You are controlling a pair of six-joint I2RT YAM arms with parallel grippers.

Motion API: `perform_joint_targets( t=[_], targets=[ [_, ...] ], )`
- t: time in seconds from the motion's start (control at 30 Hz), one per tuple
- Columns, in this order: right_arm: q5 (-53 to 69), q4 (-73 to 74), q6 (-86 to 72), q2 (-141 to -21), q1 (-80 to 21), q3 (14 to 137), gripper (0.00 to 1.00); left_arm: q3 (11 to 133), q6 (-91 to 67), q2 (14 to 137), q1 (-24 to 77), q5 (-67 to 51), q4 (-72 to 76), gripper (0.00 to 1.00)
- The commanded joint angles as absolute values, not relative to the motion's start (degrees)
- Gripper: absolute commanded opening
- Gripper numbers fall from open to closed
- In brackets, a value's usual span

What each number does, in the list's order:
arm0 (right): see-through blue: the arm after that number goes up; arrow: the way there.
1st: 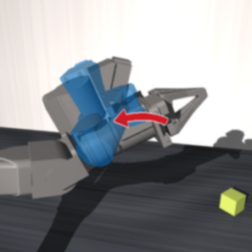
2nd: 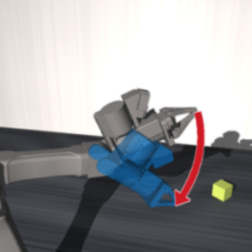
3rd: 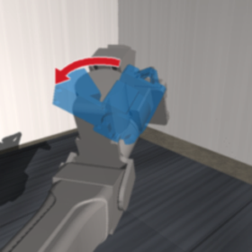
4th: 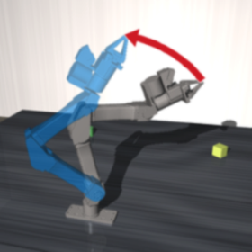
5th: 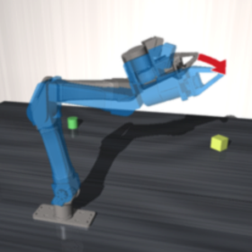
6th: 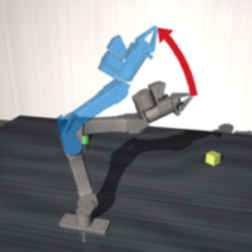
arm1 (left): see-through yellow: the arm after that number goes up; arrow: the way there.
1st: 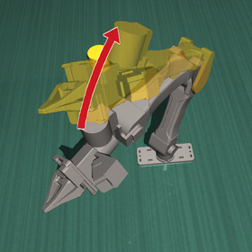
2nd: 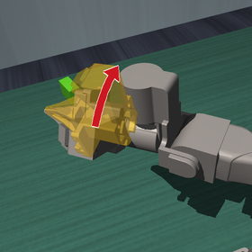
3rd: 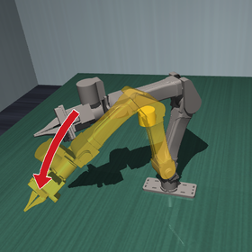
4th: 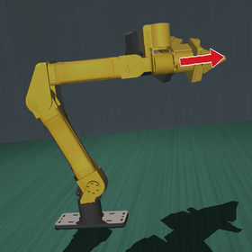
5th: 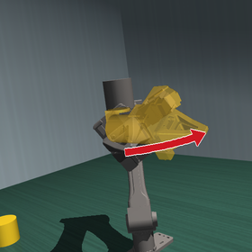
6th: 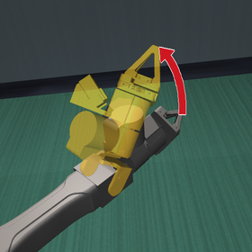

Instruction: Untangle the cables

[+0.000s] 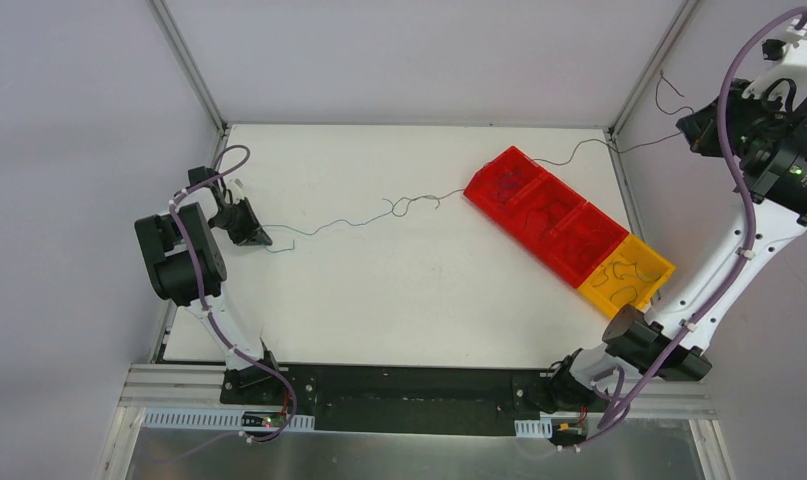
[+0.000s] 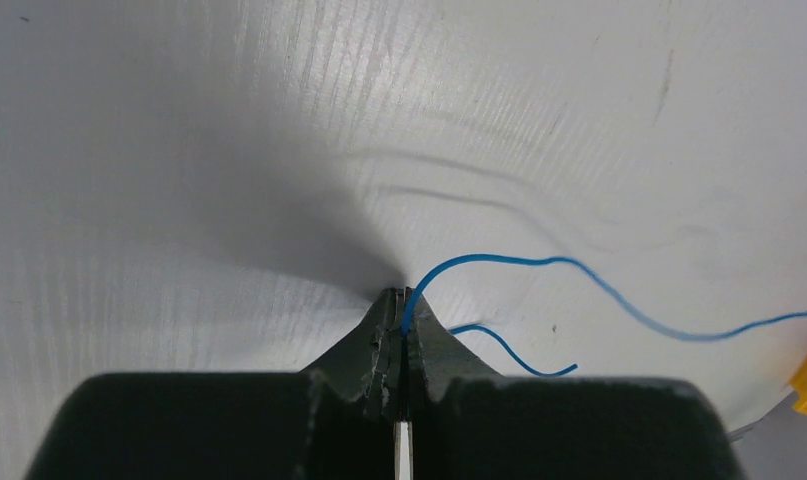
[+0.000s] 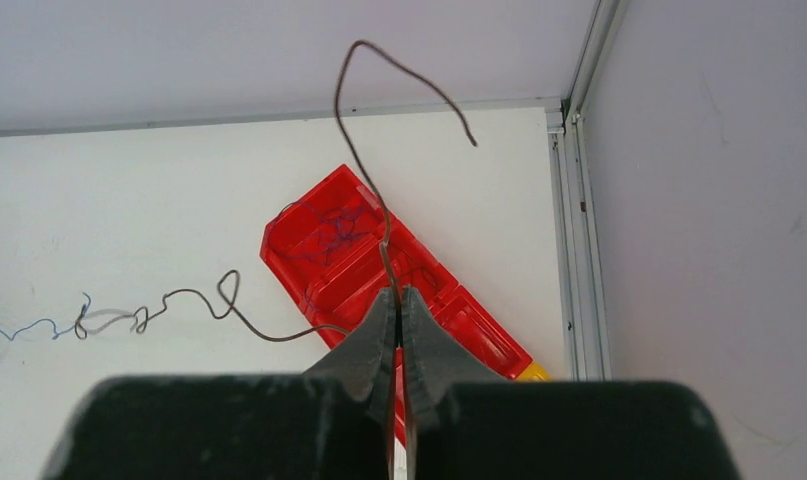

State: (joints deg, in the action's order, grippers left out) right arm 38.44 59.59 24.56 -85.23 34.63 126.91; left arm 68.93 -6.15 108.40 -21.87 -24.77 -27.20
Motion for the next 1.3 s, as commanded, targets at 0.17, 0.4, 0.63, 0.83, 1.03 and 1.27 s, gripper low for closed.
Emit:
perform_joint_targets(
  t=[0.17, 0.4, 0.63, 0.83, 1.03, 1.27],
  targets=[
    [41.1, 51.66, 18.93, -85.22, 39.82, 130.07, 0.0, 70.29, -2.43, 111.23, -22.55, -18.08, -29.83, 0.0],
    [39.31, 46.49, 15.58, -87.96, 44.5, 135.75, 0.0, 71.37, -3.5, 112.22, -22.53, -15.81, -30.75, 0.0],
    [34.61, 39.59, 12.95, -86.97, 48.24, 133.57, 0.0, 71.4, -4.91, 111.96, -22.85, -13.61, -30.65, 0.0],
    [30.35, 36.47, 12.94, -87.69, 50.7, 133.84, 0.0, 71.41, -5.35, 111.96, -22.94, -12.88, -30.59, 0.0],
    [43.48, 36.7, 9.99, -83.94, 50.98, 128.74, 0.0, 71.13, -2.98, 111.87, -22.64, -18.34, -30.67, 0.0],
    [49.56, 32.92, 3.16, -82.33, 50.62, 128.89, 0.0, 68.66, 2.29, 106.51, -17.16, -26.76, -30.59, 0.0]
  ],
)
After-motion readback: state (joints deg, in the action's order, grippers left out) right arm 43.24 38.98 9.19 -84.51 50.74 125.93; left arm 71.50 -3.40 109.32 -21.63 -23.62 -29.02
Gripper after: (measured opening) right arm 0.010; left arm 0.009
